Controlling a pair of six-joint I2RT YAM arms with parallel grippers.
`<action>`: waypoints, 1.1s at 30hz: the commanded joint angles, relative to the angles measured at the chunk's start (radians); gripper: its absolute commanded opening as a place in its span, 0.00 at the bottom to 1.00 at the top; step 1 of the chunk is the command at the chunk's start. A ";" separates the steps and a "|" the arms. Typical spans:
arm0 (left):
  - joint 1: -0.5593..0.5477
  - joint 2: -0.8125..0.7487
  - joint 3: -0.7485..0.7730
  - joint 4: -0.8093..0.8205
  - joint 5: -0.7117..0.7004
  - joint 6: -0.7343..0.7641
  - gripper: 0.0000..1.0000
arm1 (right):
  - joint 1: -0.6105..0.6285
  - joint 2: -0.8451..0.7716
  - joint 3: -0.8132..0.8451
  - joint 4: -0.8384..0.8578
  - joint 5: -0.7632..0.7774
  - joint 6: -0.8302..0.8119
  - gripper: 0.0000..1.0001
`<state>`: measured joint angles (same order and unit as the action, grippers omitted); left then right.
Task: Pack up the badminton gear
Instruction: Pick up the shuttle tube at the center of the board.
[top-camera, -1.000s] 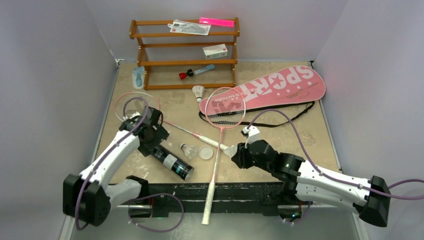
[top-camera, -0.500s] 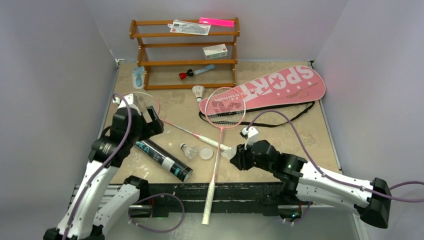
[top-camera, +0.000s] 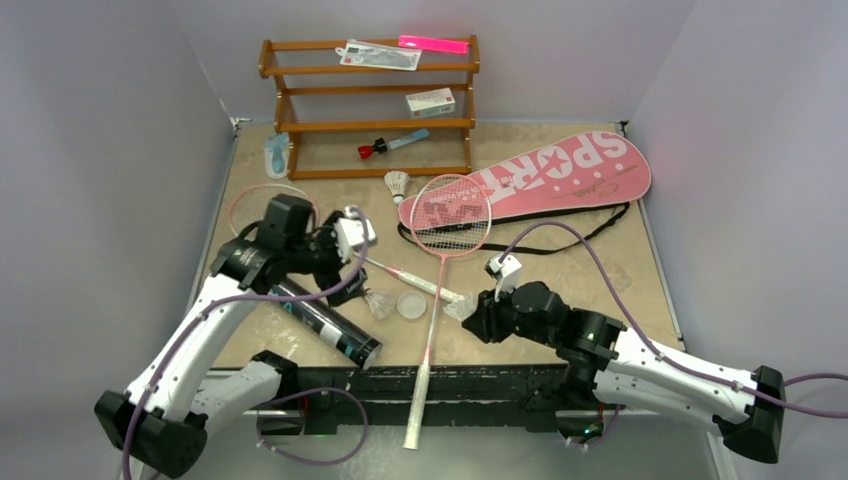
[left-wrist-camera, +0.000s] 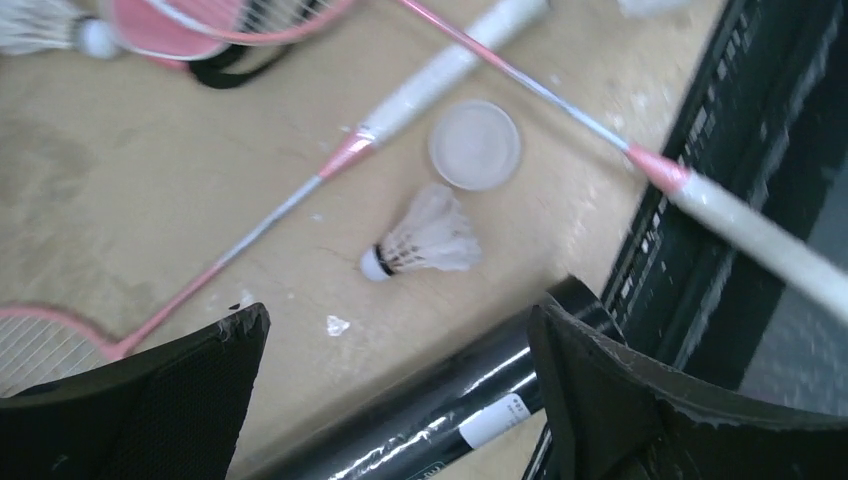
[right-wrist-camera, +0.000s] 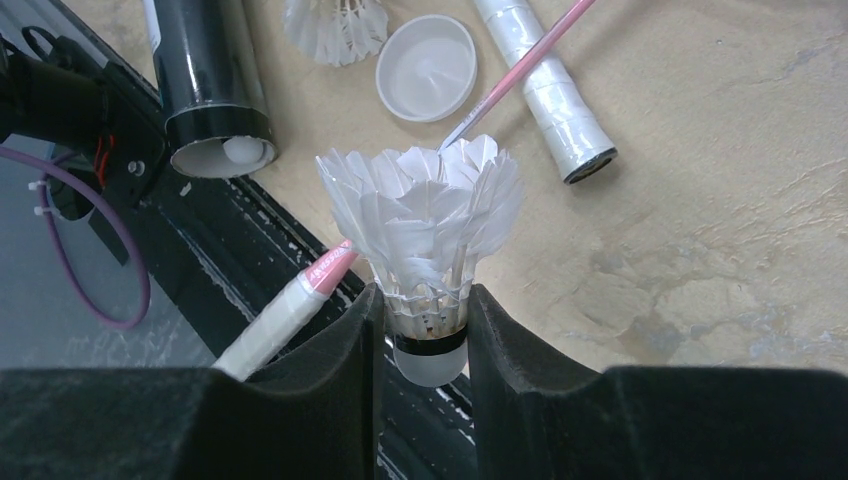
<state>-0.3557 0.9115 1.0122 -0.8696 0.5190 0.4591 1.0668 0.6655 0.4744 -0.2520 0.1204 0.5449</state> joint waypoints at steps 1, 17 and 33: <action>-0.114 0.069 -0.009 -0.132 0.046 0.266 1.00 | -0.002 0.003 0.070 -0.035 -0.021 -0.030 0.29; -0.431 0.179 -0.120 -0.368 -0.337 0.363 0.99 | -0.002 -0.019 0.110 -0.071 -0.038 -0.063 0.29; -0.464 0.071 -0.349 -0.138 -0.425 0.401 1.00 | 0.000 -0.036 0.136 -0.097 -0.043 -0.064 0.29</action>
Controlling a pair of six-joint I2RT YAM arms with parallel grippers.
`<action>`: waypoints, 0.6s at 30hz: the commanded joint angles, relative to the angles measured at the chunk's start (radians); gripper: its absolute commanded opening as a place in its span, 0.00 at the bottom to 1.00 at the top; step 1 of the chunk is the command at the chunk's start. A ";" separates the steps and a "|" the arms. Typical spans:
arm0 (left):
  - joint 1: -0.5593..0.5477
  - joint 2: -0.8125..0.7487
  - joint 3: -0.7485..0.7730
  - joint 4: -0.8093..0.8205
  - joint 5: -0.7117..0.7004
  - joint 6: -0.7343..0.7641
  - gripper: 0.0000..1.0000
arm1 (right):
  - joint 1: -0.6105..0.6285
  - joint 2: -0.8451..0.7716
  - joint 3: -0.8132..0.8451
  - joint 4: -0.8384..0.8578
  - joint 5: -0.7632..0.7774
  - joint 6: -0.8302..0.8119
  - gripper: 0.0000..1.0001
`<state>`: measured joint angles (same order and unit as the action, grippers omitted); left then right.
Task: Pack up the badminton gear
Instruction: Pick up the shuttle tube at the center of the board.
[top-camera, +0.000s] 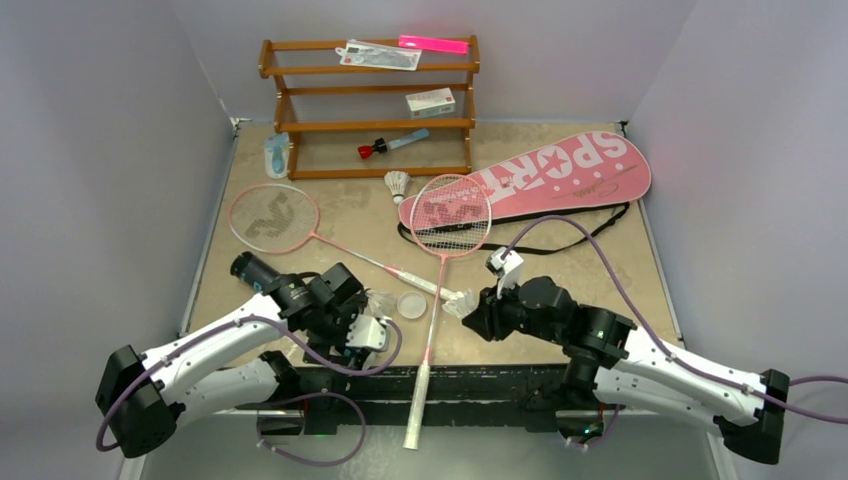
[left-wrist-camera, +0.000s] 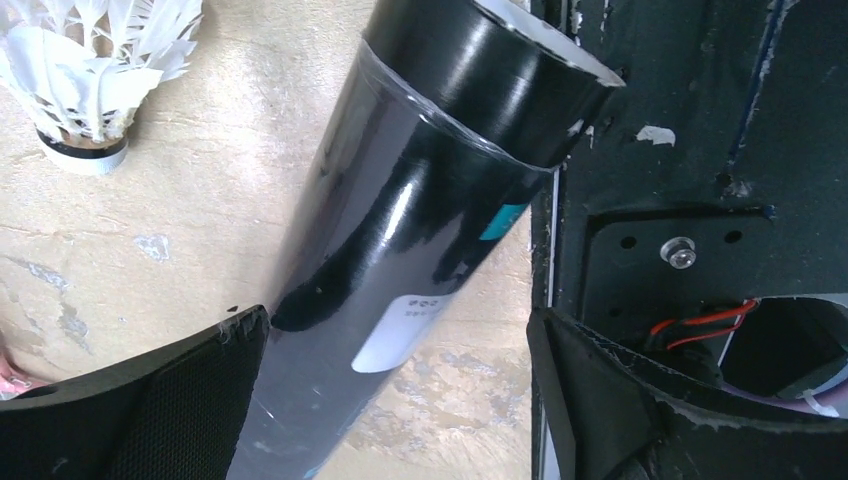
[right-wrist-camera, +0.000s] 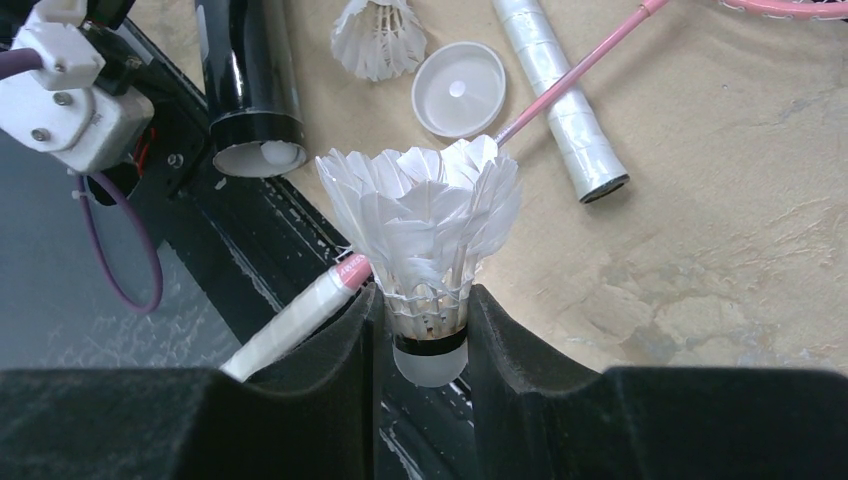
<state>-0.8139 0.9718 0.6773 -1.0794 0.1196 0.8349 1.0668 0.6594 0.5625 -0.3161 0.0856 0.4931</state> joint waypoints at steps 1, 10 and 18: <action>-0.009 0.029 -0.008 0.077 -0.027 0.024 1.00 | -0.001 -0.041 0.049 -0.037 -0.008 -0.010 0.29; -0.074 0.209 0.024 0.148 -0.028 0.001 0.99 | -0.001 -0.122 0.058 -0.106 -0.007 0.019 0.29; -0.123 0.276 0.004 0.259 -0.021 -0.009 0.99 | -0.001 -0.170 0.069 -0.165 0.005 0.034 0.29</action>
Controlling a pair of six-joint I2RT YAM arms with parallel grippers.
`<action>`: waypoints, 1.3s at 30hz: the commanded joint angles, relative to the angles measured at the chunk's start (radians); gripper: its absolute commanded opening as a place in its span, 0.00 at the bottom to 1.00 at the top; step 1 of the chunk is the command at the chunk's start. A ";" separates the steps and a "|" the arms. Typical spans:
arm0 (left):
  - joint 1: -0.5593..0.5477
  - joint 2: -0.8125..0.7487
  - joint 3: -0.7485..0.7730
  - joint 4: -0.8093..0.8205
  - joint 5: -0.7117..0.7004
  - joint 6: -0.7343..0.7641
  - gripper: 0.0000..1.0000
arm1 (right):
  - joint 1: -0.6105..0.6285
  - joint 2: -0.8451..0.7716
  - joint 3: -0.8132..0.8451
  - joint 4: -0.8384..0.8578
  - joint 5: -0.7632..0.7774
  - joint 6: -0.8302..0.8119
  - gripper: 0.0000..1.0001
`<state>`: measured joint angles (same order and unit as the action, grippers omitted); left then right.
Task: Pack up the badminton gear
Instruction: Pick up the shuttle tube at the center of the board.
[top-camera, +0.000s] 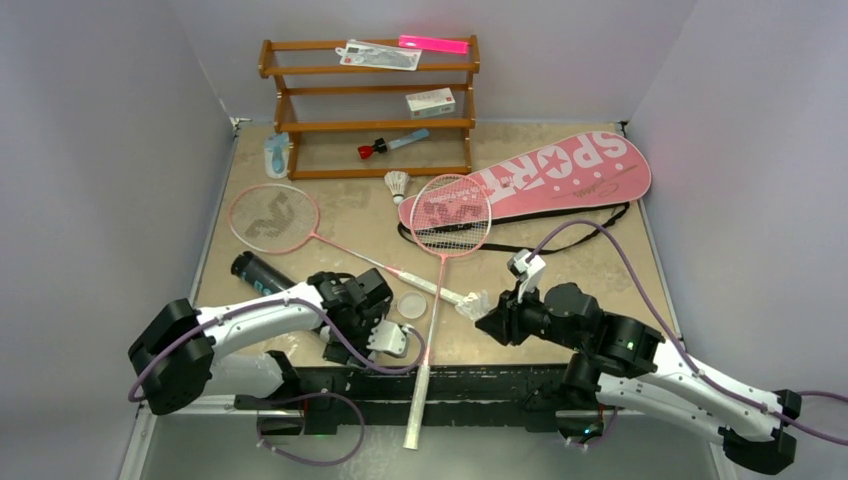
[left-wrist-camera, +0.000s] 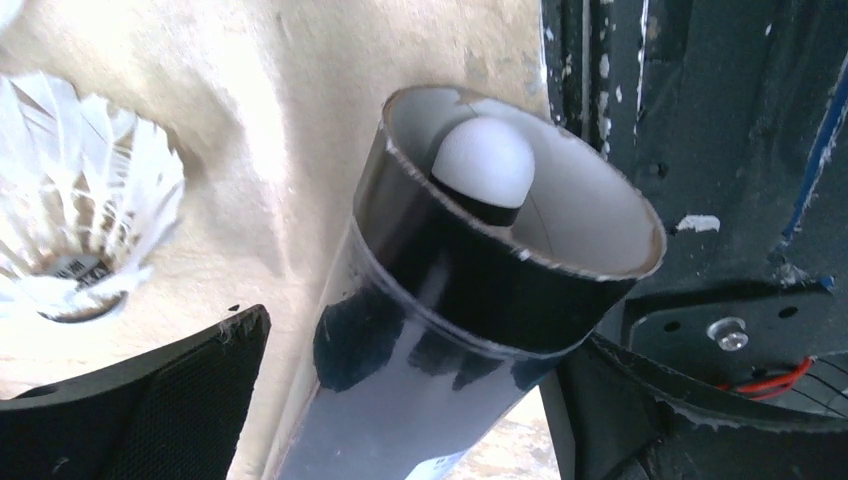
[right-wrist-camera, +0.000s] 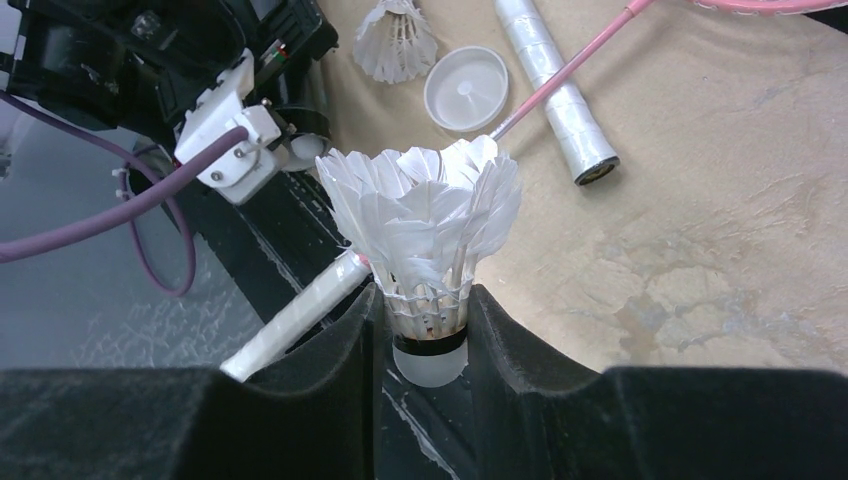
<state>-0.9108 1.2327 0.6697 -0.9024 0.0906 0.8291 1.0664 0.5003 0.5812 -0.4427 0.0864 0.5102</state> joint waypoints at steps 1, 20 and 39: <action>-0.032 0.023 0.008 0.096 0.014 -0.002 0.96 | -0.001 -0.010 0.052 -0.039 0.004 0.019 0.29; -0.115 0.027 0.136 0.181 0.041 -0.141 0.36 | -0.001 0.114 0.092 -0.005 -0.077 0.019 0.30; -0.115 -0.402 0.108 0.390 0.127 -0.284 0.30 | 0.001 0.145 0.058 0.165 -0.201 -0.003 0.28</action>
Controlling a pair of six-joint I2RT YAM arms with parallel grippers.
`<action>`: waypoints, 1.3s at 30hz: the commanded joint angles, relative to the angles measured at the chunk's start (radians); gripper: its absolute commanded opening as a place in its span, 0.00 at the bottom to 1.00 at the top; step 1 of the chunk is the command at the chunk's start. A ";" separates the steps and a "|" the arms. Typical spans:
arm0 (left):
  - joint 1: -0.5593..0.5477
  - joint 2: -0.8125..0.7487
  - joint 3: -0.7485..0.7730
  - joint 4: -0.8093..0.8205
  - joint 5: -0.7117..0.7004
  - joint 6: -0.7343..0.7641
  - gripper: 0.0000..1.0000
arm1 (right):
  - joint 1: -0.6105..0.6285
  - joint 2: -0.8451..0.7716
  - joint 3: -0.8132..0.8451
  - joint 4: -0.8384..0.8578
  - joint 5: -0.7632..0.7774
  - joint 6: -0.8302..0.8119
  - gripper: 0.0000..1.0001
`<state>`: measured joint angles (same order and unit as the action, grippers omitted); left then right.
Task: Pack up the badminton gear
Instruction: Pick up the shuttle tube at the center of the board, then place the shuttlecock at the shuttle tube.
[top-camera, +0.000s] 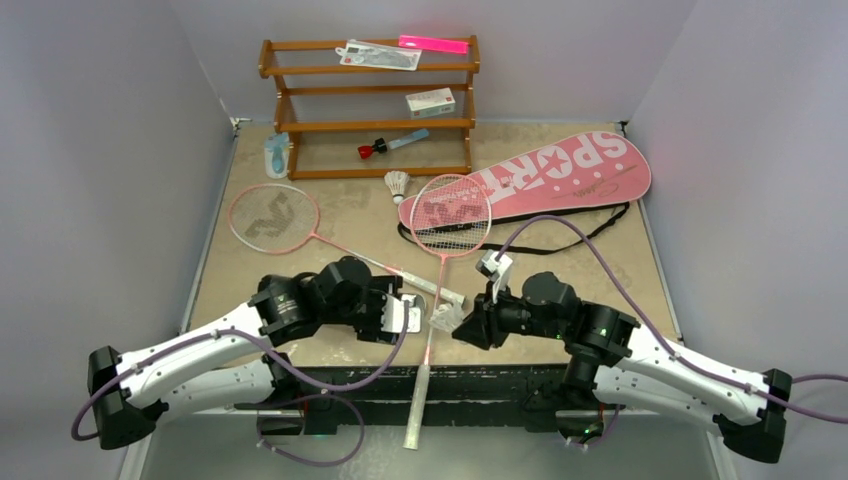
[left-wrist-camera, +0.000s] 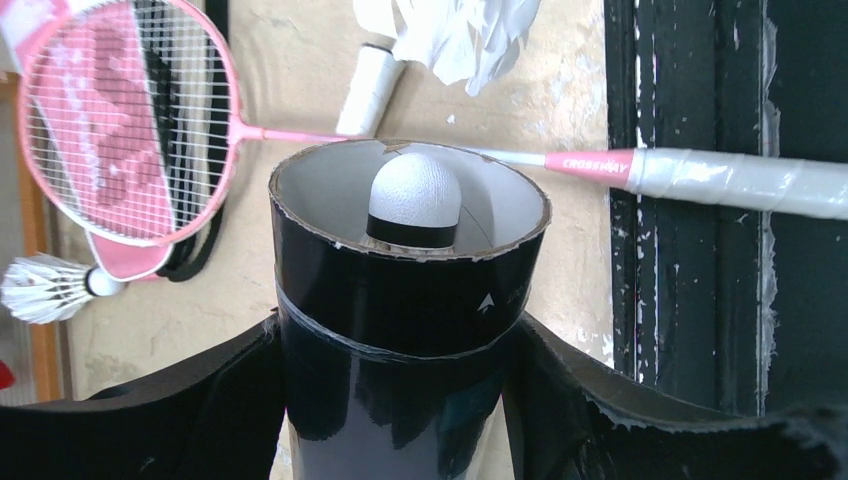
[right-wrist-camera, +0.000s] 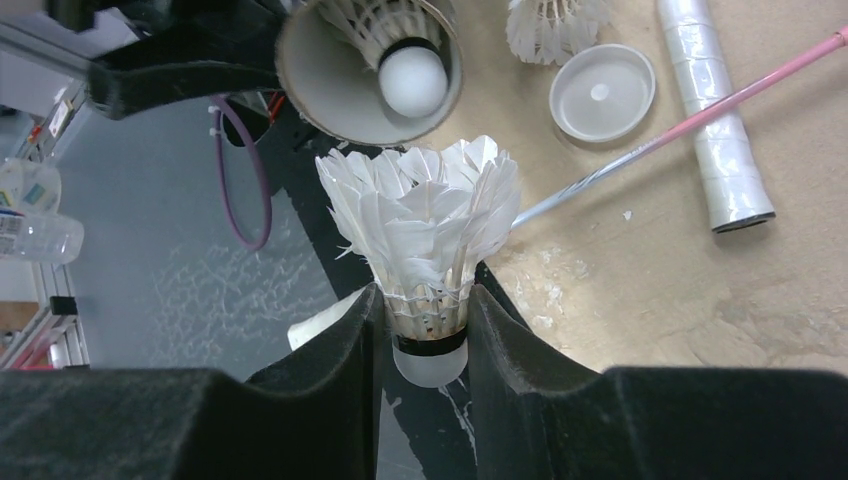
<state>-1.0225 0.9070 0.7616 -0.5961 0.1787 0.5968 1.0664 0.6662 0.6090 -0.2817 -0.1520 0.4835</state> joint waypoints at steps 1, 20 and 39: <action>-0.003 -0.096 0.016 0.086 0.039 -0.058 0.30 | 0.000 -0.031 0.028 -0.006 0.054 0.039 0.28; -0.003 -0.257 0.005 0.158 0.053 -0.145 0.21 | 0.001 -0.135 0.081 -0.188 0.333 0.252 0.29; -0.003 -0.213 -0.017 0.136 0.127 -0.142 0.30 | -0.002 -0.027 0.117 -0.140 0.120 0.230 0.32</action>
<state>-1.0225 0.7006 0.7532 -0.4904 0.2584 0.4713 1.0664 0.6285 0.6567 -0.4580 0.0864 0.7479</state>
